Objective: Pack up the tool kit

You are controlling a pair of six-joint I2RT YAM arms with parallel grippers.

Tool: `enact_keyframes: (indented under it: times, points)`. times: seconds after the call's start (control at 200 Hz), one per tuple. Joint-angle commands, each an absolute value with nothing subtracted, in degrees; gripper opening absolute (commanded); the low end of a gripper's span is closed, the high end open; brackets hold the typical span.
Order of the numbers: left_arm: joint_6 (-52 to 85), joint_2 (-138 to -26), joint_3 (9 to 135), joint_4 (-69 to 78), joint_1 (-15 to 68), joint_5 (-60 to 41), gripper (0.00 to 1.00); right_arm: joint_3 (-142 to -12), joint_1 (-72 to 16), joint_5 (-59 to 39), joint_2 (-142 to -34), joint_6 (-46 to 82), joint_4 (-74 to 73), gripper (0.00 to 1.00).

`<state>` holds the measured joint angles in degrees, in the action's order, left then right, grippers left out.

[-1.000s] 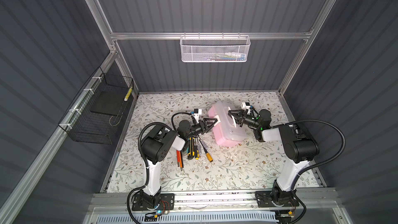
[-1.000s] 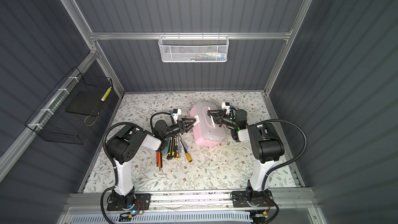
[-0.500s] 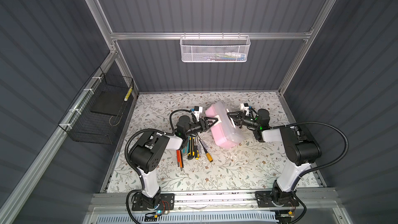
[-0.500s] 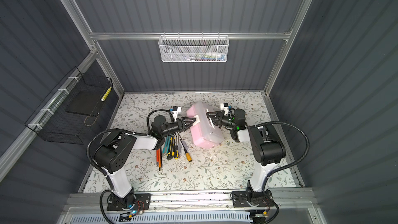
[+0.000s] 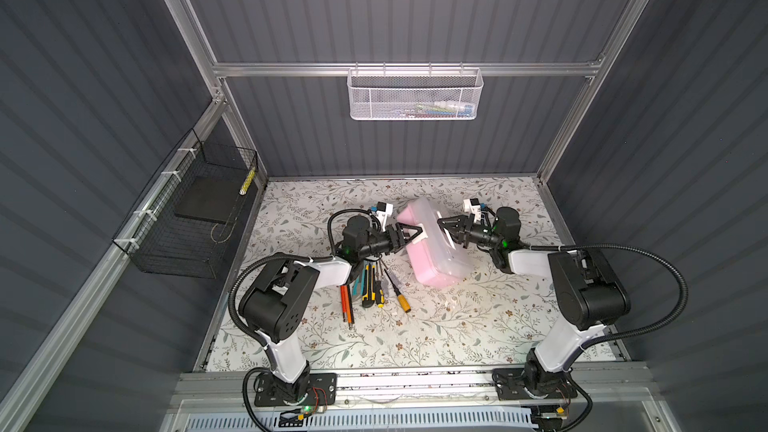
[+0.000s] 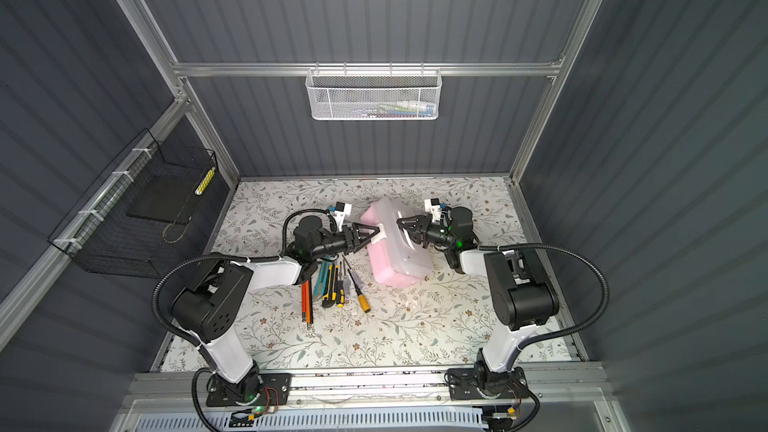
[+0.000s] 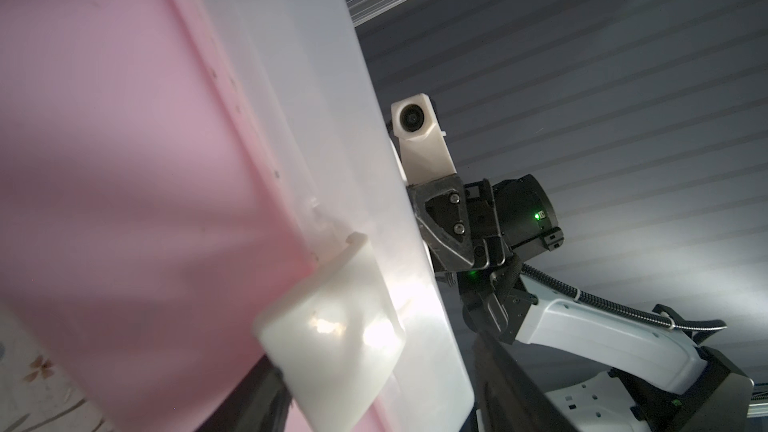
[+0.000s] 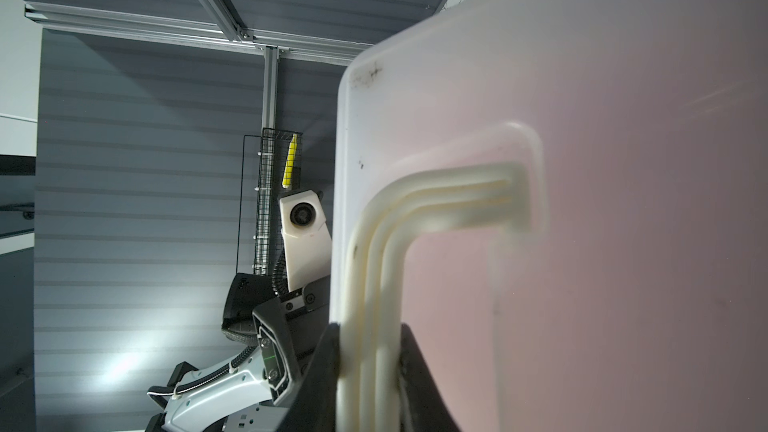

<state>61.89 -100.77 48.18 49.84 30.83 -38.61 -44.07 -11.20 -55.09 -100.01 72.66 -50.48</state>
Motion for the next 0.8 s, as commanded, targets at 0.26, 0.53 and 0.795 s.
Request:
enact_keyframes:
  times: [0.26, 0.53, 0.795]
  points:
    - [53.0, -95.5, 52.6, 35.4, 31.2, -37.7, 0.69, -46.6, -13.2, -49.6, -95.3, 57.4, -27.0, 0.00]
    - [39.1, -93.1, 57.7, 8.2, 31.2, -22.3, 0.75, -49.9, -15.6, -39.9, -89.8, 48.9, -12.3, 0.00]
    - [34.2, -92.0, 59.2, -0.1, 31.2, -12.3, 0.77, -54.5, -22.6, -22.9, -88.3, 42.4, 0.9, 0.00]
